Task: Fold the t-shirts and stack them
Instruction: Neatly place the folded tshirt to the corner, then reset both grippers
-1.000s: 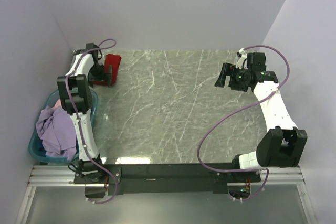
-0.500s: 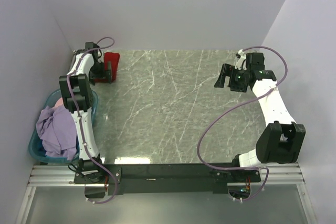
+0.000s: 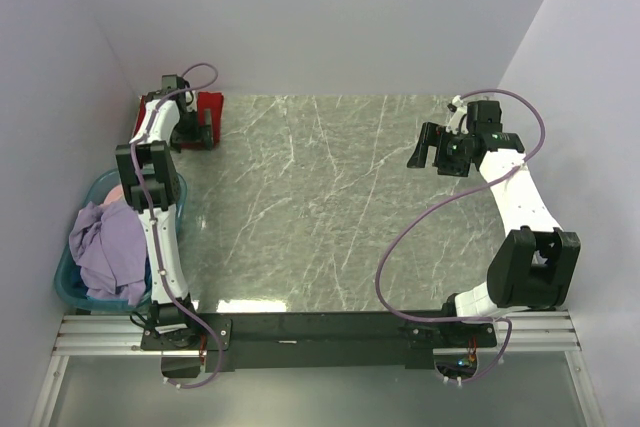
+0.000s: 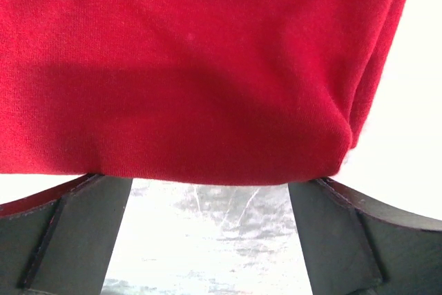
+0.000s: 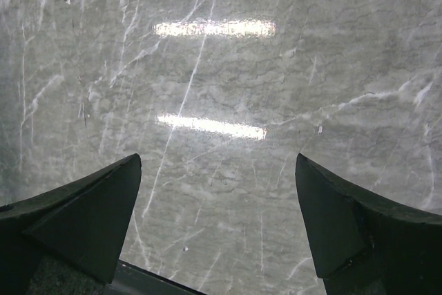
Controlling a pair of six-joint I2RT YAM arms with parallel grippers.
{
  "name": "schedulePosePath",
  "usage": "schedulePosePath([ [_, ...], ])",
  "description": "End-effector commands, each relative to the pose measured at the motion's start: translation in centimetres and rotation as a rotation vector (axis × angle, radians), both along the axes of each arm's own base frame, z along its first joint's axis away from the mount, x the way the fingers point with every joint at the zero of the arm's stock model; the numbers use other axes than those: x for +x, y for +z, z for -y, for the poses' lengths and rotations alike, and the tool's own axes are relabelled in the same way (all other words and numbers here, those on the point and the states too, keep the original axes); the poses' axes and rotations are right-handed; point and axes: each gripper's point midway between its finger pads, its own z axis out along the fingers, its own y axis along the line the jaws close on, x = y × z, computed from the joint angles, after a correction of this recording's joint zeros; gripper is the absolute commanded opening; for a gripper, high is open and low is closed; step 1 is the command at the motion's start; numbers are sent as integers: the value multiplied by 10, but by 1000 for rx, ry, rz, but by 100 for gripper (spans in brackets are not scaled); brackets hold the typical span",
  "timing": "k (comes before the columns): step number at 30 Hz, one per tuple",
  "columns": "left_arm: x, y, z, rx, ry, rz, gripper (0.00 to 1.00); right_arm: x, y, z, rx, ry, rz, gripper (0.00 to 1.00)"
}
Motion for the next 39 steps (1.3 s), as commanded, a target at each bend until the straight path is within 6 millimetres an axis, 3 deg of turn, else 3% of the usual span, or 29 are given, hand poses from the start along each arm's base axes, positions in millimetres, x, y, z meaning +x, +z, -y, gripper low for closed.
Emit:
schedulePosePath([
  [1, 11, -22, 2, -18, -23, 10, 99, 11, 12, 2, 12, -9, 39, 98],
  [8, 16, -9, 2, 44, -101, 40, 99, 10, 15, 1, 14, -2, 44, 99],
  [9, 19, 10, 6, 53, -118, 74, 99, 10, 17, -1, 16, 7, 49, 99],
  [11, 10, 21, 11, 65, -151, 79, 99, 10, 22, -2, 16, 13, 59, 99],
  [12, 10, 53, 15, 77, -161, 138, 99, 9, 25, -1, 13, 18, 62, 99],
  [14, -5, 69, 20, 69, -174, 148, 99, 10, 37, -1, 4, 28, 93, 98],
  [15, -14, 96, 22, 69, -180, 182, 99, 10, 43, 0, -1, 30, 107, 98],
  [20, -46, 175, 37, 31, -202, 281, 99, 8, 71, 4, -30, 45, 181, 99],
  [22, -59, 189, 48, 16, -222, 286, 99, 3, 80, 4, -30, 59, 192, 99],
  [23, -68, 210, 59, 5, -249, 331, 99, 1, 84, 1, -25, 85, 202, 99],
  [28, -107, 227, 93, 8, -301, 389, 99, -26, 89, -6, -34, 169, 192, 99],
  [29, -116, 245, 103, 13, -322, 449, 99, -31, 88, -5, -50, 188, 195, 99],
  [30, -128, 229, 108, 3, -326, 419, 99, -38, 81, -5, -55, 196, 173, 99],
  [32, -149, 235, 120, -17, -350, 455, 99, -49, 79, -4, -81, 217, 184, 99],
  [33, -162, 212, 127, -44, -357, 418, 99, -54, 67, 1, -100, 206, 161, 99],
  [34, -172, 204, 136, -87, -380, 415, 99, -60, 68, 1, -110, 205, 182, 99],
  [35, -184, 203, 142, -103, -398, 428, 99, -66, 53, 1, -114, 211, 168, 99],
  [36, -197, 179, 145, -117, -409, 382, 99, -70, 48, 1, -118, 216, 172, 99],
  [38, -213, 172, 149, -146, -387, 378, 100, -79, 42, 0, -123, 222, 190, 99],
  [39, -223, 158, 151, -154, -390, 349, 99, -86, 29, -1, -120, 224, 168, 99],
])
